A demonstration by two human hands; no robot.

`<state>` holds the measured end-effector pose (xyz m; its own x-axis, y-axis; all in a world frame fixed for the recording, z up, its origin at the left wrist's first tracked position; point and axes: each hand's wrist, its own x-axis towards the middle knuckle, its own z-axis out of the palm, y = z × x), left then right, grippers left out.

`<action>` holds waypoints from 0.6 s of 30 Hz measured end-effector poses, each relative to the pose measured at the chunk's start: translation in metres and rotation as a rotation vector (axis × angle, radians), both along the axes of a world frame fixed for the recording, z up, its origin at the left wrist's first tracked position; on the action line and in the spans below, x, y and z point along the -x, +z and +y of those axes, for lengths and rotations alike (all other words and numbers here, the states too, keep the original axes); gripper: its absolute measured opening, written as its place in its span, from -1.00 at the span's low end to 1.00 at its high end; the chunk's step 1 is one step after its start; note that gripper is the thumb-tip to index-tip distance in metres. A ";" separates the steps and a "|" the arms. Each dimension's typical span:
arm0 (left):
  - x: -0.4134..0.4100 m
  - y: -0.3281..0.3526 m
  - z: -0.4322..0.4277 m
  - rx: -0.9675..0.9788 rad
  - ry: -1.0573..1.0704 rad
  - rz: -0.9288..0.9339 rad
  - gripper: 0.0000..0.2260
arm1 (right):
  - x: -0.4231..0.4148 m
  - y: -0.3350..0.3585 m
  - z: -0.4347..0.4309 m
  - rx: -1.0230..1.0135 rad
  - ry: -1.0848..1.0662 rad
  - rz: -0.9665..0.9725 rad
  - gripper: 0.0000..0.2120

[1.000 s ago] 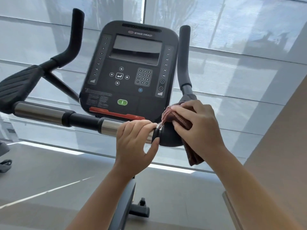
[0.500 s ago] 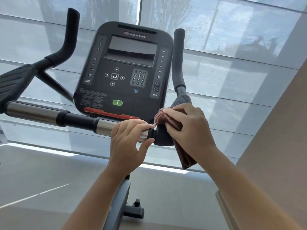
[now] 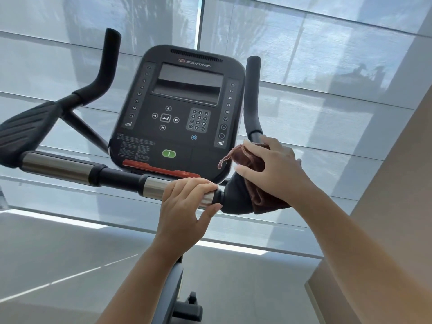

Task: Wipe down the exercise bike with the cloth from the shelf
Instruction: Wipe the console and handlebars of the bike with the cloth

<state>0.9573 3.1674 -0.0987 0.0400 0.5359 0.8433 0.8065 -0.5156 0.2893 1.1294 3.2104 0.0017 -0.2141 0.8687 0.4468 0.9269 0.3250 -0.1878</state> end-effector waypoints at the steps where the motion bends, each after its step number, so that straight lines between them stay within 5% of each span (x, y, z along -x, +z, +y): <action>1: 0.000 0.000 0.000 0.001 -0.001 0.000 -0.71 | -0.004 0.000 -0.001 0.007 0.038 0.012 -0.45; 4: -0.001 -0.001 0.001 -0.003 0.008 -0.013 -0.71 | -0.001 -0.011 -0.006 -0.066 0.106 0.126 -0.50; 10: 0.001 -0.002 0.003 -0.031 -0.014 -0.002 -0.71 | 0.042 -0.051 -0.037 -0.367 -0.094 0.180 -0.58; 18: 0.000 -0.002 0.004 -0.050 -0.014 -0.023 -0.71 | 0.030 0.005 0.016 -0.171 -0.119 0.173 -0.69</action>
<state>0.9578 3.1710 -0.1006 0.0276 0.4929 0.8697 0.7922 -0.5413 0.2816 1.0990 3.2268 0.0065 -0.0223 0.7922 0.6099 0.9195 0.2557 -0.2985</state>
